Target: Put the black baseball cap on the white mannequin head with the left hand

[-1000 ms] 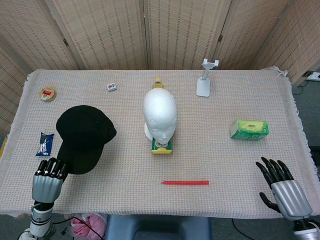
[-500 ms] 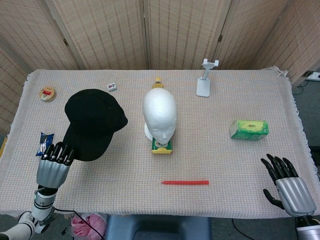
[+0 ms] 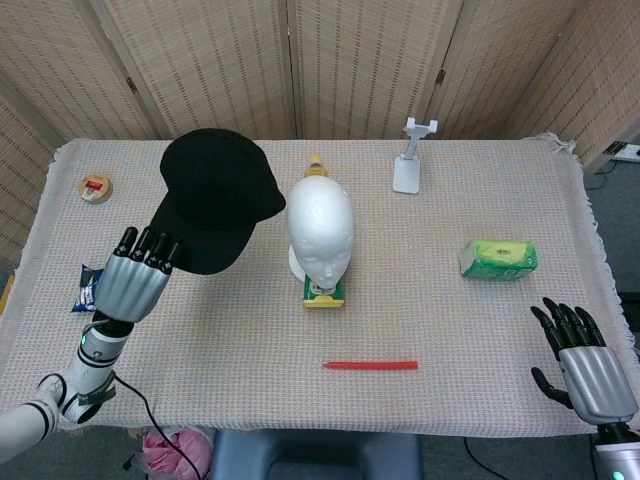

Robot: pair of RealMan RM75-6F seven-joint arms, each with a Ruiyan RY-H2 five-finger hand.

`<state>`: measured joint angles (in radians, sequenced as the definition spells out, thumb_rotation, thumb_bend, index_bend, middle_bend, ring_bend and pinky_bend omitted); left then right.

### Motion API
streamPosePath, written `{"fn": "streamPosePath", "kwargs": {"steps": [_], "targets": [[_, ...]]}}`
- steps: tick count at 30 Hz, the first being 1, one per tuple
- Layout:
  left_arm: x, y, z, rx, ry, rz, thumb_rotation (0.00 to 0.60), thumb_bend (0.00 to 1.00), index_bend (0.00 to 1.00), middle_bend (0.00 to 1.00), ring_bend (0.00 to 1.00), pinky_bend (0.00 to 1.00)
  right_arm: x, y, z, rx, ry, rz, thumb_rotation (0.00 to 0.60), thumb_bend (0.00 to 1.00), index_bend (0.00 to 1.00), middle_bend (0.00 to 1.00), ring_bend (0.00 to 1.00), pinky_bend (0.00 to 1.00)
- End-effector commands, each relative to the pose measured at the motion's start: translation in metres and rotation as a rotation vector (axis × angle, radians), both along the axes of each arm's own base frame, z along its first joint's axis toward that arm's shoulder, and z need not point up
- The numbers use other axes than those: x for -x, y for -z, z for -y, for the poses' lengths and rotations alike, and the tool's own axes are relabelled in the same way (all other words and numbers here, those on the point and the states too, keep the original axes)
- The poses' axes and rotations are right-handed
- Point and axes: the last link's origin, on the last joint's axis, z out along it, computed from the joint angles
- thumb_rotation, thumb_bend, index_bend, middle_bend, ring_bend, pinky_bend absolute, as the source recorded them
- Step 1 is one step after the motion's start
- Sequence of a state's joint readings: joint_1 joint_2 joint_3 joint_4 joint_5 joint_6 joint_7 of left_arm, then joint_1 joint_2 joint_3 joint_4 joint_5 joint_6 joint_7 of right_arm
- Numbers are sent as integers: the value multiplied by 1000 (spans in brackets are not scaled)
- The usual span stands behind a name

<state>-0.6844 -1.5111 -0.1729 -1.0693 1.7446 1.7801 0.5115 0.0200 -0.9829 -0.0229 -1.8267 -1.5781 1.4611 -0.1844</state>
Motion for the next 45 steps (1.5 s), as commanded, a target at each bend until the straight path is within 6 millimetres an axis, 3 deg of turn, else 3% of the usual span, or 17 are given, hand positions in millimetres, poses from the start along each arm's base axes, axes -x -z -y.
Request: {"fn": "streamPosePath", "kwargs": {"steps": [1,9,23,34,39,45], "targets": [[-18,1,-14,-2,5,-29,600,461,686,748,585,694,2,0,3,1,8,0,600,254,0,0,0,0],[-56,15,-37,32,12,-61,600,461,686,748,583,695,7,1,11,-30,36,8,600,253,0,0,0,0],[-87,22,-72,68,-44,-63,600,461,685,748,582,695,17,2,27,-36,94,7,600,253,0,0,0,0],[-113,44,-45,56,-98,-98,600,461,682,748,581,694,20,9,33,-102,115,27,600,253,0,0,0,0],[-134,55,-30,62,-85,-97,600,461,683,748,581,694,20,5,33,-115,110,43,600,254,0,0,0,0],[-144,63,-17,64,-97,-97,600,461,682,748,581,695,19,0,28,-116,95,58,600,253,0,0,0,0]]}}
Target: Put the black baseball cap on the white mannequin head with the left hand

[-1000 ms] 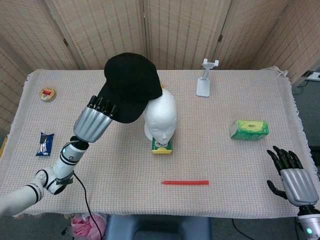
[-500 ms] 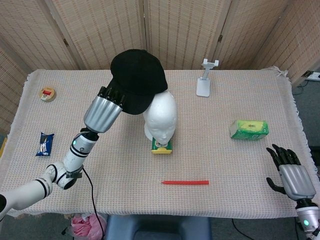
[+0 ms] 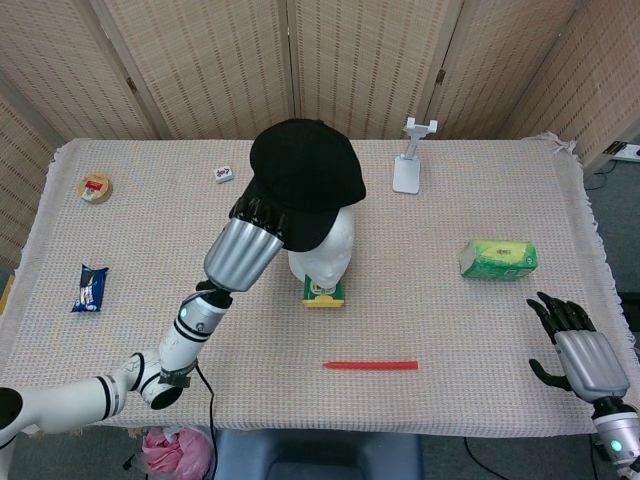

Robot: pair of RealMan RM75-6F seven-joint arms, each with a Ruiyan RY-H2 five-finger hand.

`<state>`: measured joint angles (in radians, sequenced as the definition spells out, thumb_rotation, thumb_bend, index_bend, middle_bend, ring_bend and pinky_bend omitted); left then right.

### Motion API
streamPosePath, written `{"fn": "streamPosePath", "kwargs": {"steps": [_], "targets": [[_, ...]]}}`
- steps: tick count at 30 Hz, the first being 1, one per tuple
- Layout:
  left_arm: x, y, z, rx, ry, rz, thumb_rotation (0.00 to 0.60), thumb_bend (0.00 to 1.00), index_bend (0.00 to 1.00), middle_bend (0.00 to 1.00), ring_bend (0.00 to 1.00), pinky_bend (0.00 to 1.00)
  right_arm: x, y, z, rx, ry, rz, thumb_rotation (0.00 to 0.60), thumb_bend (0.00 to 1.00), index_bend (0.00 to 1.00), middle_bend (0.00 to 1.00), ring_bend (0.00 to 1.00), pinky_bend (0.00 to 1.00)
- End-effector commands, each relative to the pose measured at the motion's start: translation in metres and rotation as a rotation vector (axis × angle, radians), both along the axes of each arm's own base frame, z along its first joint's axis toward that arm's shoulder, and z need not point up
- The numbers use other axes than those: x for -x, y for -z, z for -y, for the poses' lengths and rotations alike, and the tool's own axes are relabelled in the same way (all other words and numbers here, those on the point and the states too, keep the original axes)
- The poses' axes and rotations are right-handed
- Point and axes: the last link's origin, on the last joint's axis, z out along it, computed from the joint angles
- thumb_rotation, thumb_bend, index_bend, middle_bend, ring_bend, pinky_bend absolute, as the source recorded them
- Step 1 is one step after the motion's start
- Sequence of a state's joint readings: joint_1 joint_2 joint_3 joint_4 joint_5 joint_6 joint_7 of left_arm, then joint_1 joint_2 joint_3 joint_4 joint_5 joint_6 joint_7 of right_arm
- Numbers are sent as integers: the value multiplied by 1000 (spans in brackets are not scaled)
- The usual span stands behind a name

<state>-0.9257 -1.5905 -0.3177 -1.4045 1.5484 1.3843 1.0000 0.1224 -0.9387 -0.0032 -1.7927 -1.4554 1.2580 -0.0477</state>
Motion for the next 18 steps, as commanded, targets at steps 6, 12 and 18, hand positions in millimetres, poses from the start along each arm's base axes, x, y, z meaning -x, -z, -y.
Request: {"fn": "streamPosePath", "kwargs": {"steps": [6,12,18], "targets": [[-6,1,25,-9,-14,14,600,461,682,747,581,695,-2,1,-6,-23,-18,2,600,254,0,0,0,0],[-3,2,46,-26,-42,29,600,461,681,748,580,695,-7,5,-12,-53,-43,2,600,254,0,0,0,0],[-6,19,68,-22,-52,31,600,460,680,747,580,695,-10,3,-18,-68,-68,18,600,253,0,0,0,0]]}}
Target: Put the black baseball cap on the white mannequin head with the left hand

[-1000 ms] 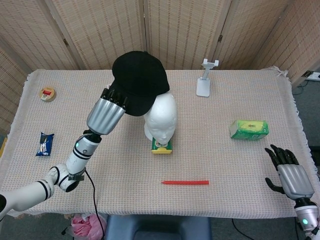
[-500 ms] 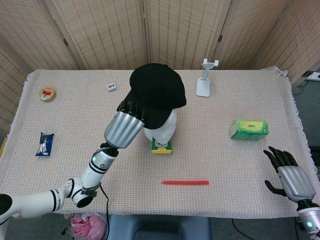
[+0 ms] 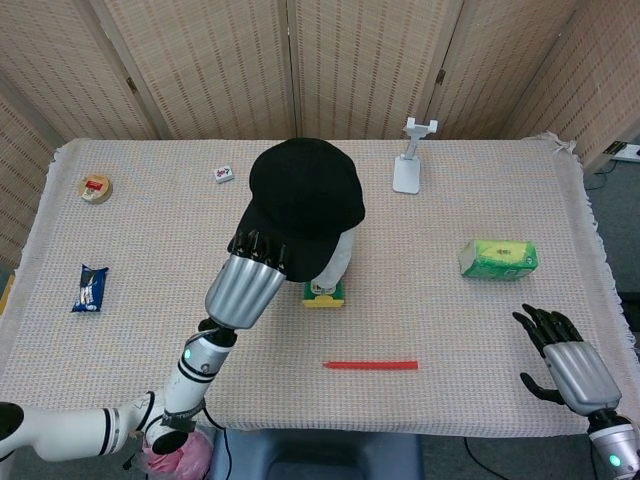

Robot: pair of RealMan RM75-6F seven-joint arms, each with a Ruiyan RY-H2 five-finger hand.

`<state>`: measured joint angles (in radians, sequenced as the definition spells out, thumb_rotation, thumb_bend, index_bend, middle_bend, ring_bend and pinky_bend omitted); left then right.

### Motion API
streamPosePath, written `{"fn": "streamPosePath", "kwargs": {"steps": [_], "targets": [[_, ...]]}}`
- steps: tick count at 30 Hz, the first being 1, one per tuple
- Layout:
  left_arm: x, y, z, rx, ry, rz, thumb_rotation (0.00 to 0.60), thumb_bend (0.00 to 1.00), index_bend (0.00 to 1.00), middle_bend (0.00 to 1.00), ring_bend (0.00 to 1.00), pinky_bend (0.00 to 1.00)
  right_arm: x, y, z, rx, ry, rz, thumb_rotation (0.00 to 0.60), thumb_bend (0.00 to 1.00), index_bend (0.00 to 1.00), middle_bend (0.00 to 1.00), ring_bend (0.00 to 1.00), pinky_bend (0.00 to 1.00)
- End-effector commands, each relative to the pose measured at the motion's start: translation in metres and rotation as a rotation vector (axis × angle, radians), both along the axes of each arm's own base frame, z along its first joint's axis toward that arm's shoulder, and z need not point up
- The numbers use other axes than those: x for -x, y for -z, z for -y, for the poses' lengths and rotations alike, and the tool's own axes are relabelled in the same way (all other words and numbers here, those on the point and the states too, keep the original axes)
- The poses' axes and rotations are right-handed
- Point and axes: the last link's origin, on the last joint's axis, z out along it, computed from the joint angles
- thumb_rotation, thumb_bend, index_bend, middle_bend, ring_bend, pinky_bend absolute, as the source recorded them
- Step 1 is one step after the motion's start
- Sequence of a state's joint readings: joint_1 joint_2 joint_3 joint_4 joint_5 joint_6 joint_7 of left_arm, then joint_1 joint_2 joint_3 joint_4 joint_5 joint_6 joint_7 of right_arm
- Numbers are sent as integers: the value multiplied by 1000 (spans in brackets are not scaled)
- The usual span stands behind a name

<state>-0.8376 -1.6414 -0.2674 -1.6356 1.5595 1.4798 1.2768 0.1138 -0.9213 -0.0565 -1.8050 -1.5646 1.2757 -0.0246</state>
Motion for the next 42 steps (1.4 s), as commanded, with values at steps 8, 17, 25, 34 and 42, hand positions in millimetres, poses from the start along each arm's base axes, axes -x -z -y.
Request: {"fn": "streamPosePath", "kwargs": {"steps": [8,17,25,34,42], "targets": [[-8,38,21,42,-8,1,600,460,680,748,579,695,-2,-15,-10,27,-28,41,600,254,0,0,0,0],[2,48,12,51,-50,26,600,460,679,748,578,695,-1,-16,-10,22,-27,44,600,254,0,0,0,0],[12,50,5,37,-103,55,600,459,678,748,578,695,0,-12,-8,6,-22,38,600,253,0,0,0,0],[13,54,11,-15,-108,35,600,451,637,732,578,695,0,-12,-7,3,-23,42,600,254,0,0,0,0],[11,59,24,-6,-146,59,600,312,369,581,524,690,-2,-14,-10,17,-33,41,600,254,0,0,0,0]]}}
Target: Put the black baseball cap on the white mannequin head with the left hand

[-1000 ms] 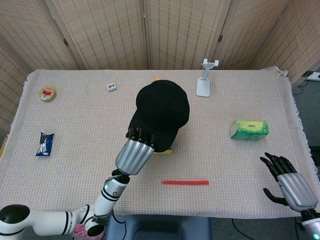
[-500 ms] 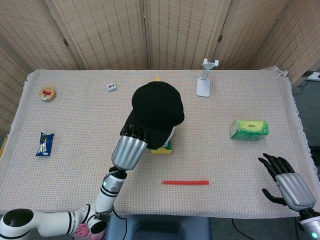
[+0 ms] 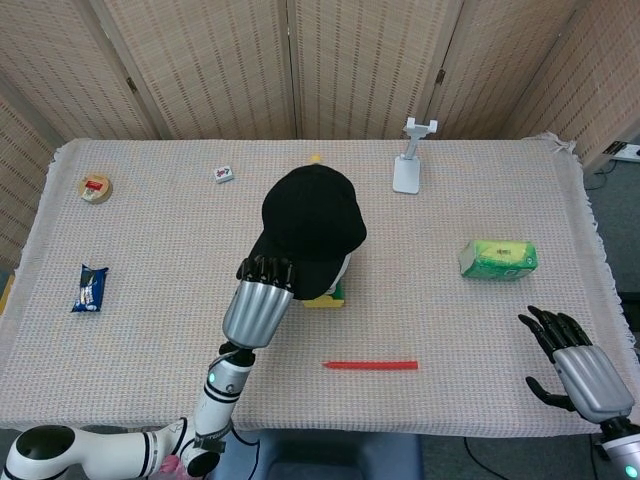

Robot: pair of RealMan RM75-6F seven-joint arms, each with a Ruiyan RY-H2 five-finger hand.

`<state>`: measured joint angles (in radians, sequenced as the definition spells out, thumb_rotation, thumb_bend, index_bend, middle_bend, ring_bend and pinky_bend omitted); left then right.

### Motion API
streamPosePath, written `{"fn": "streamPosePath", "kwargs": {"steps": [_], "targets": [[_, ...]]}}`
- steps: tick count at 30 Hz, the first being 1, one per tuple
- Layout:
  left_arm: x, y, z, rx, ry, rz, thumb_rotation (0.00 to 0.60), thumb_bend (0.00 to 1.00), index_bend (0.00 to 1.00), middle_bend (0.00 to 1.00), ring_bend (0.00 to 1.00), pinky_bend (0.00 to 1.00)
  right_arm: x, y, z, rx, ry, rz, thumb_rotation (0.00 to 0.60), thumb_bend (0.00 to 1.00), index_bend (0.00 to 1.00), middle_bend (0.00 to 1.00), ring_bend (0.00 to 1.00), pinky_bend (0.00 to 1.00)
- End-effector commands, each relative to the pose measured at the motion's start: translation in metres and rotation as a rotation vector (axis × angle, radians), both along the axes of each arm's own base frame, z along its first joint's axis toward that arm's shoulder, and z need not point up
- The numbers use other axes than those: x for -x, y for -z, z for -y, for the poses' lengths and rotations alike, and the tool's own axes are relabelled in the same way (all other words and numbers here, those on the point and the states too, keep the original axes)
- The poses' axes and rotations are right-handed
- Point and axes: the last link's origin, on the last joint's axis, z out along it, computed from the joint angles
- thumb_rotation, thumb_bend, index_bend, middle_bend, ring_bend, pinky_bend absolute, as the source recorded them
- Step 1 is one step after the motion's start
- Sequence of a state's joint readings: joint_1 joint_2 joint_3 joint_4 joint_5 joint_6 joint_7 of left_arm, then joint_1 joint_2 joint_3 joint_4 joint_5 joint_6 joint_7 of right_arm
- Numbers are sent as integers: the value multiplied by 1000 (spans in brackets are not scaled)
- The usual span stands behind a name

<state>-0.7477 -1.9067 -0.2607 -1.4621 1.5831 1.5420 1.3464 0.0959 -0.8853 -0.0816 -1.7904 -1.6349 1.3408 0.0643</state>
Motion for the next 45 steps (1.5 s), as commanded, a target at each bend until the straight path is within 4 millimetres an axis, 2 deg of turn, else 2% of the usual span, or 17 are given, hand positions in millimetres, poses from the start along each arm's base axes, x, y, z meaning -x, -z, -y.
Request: {"fn": "streamPosePath", "kwargs": {"steps": [1,8,14,15,17,21,25,29,34,36,40,45], "targets": [[-1,2,5,17,-12,15,600,299,349,577,518,687,0,0,-1,3,-2,0,600,254,0,0,0,0],[-4,10,20,67,-54,40,557,245,268,516,451,656,0,0,0,12,1,-7,600,254,0,0,0,0],[5,0,29,90,-110,70,522,245,227,465,390,635,0,1,-1,16,2,-12,600,254,0,0,0,0],[10,-2,33,107,-143,86,523,245,214,438,371,631,0,1,-1,18,2,-13,600,254,0,0,0,0],[19,-8,39,133,-206,113,515,245,161,323,305,592,0,1,0,22,3,-14,600,254,0,0,0,0],[49,-29,57,201,-354,214,515,243,89,198,205,498,0,1,0,25,3,-17,600,254,0,0,0,0],[83,-61,70,213,-399,245,596,243,69,128,129,418,-1,1,-1,32,1,-23,600,254,0,0,0,0],[127,-88,85,247,-427,308,600,243,66,99,95,398,-2,2,-1,51,1,-36,600,254,0,0,0,0],[169,-105,100,331,-487,371,600,243,41,87,94,391,-2,9,3,53,10,-59,600,254,0,0,0,0],[188,-112,105,350,-515,377,593,243,32,78,93,387,-1,12,6,55,17,-71,600,254,0,0,0,0],[223,-130,118,373,-576,423,522,243,15,59,87,359,1,19,14,51,34,-96,600,254,0,0,0,0],[258,-150,132,393,-581,527,514,243,8,50,80,358,2,26,22,69,50,-120,600,254,0,0,0,0]]}}
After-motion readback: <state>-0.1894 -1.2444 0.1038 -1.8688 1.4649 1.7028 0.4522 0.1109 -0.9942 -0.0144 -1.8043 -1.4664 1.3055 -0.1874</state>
